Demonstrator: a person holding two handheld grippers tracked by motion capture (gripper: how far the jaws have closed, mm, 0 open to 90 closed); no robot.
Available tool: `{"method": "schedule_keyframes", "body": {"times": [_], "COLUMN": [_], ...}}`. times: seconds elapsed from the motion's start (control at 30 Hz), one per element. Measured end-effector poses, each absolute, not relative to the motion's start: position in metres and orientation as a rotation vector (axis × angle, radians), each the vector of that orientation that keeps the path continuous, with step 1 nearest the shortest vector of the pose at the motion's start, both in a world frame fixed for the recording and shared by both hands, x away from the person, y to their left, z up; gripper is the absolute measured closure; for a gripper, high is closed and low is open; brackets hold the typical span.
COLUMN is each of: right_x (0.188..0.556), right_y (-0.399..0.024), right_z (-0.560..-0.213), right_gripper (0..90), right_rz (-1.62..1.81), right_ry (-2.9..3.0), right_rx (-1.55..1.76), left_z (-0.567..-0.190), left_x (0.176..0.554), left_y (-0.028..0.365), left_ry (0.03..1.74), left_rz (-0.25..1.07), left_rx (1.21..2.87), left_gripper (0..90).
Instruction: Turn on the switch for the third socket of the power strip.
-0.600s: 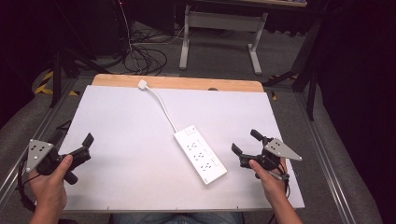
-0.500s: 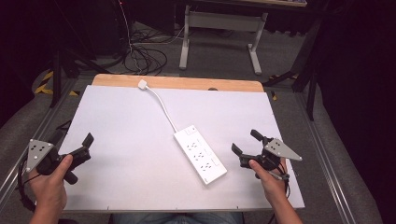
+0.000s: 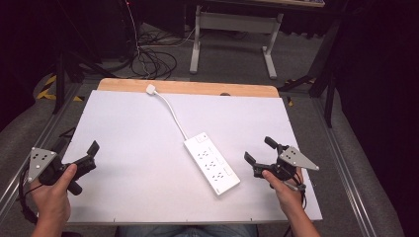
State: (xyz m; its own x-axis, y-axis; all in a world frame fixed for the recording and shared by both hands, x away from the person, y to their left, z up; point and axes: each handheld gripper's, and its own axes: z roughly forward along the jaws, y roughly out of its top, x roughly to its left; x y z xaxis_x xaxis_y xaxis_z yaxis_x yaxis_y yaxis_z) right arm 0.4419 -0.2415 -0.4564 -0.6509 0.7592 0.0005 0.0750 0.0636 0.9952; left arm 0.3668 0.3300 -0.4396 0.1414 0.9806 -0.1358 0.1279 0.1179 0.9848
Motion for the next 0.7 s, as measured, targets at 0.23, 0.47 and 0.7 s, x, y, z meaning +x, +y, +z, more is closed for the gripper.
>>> {"method": "schedule_keyframes", "body": {"times": [0.23,0.47,0.7], "right_x": [0.4415,0.4413,0.4411], "right_y": [-0.241,-0.2414,-0.2409], "right_z": [-0.4557,-0.4554,-0.4554], "right_gripper": [11.3,22.5,31.0], "right_rz": [1.645,1.645,1.645], "right_ry": [1.79,1.798,1.808], "right_rx": [0.838,0.829,0.82], "left_z": [-0.4398,-0.4397,-0.4398], "left_x": [0.3672,0.3671,0.3673], "left_y": [0.33,0.3298,0.3298], "left_ry": [1.241,1.24,1.239], "left_rz": [0.943,0.943,0.943], "left_rx": [1.266,1.268,1.269], "left_gripper": [1.2,1.2,1.2]}}
